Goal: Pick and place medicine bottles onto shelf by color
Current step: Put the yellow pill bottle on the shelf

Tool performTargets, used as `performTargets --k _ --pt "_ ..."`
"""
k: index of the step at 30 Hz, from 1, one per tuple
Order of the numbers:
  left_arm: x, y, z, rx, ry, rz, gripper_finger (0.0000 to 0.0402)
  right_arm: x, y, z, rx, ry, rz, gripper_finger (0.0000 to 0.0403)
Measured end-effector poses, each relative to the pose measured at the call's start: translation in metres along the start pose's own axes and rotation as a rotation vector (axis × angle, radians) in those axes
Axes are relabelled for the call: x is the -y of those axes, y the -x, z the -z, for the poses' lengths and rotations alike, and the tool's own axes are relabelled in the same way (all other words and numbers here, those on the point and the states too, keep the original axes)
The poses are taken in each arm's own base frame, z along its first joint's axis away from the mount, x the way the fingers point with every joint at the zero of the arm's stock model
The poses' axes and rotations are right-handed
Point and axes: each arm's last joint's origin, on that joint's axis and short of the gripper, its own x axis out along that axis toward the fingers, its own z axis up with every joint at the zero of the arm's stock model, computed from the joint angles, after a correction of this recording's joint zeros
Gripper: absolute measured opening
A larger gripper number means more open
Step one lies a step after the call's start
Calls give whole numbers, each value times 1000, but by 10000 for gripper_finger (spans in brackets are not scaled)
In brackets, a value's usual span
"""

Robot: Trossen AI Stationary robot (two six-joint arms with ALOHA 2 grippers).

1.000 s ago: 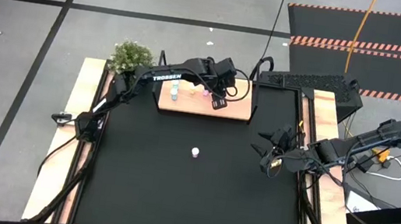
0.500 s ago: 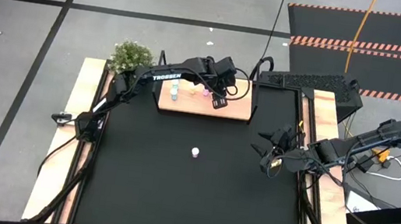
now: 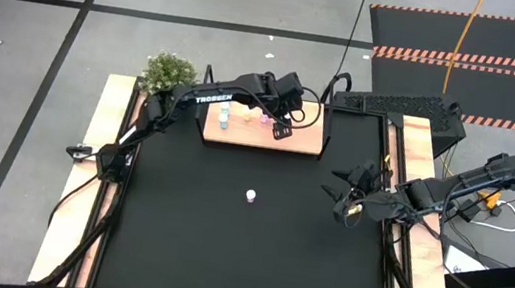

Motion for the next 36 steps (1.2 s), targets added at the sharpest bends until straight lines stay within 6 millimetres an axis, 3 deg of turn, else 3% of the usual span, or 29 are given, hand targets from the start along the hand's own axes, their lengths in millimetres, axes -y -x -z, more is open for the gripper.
performTargets --k 4,11,17,22,27,30,36 --pt "2 17 -4 15 -3 -5 290 -1 0 -1 7 -9 -9 238" --pt "10 92 -22 181 28 -18 314 -1 -1 -5 26 -68 -29 238" --pt "23 142 -28 295 93 3 296 11 -7 5 -183 -259 -42 238" --pt "41 155 -32 351 64 29 272 18 -4 19 -423 -422 -20 238" --pt "51 155 -33 357 -46 29 252 20 3 31 -576 -369 -17 226" --pt "53 155 -29 312 -110 28 244 19 5 25 -565 -320 -41 215" --pt "40 181 -5 149 -229 22 233 1 -10 2 -345 -187 -210 205"
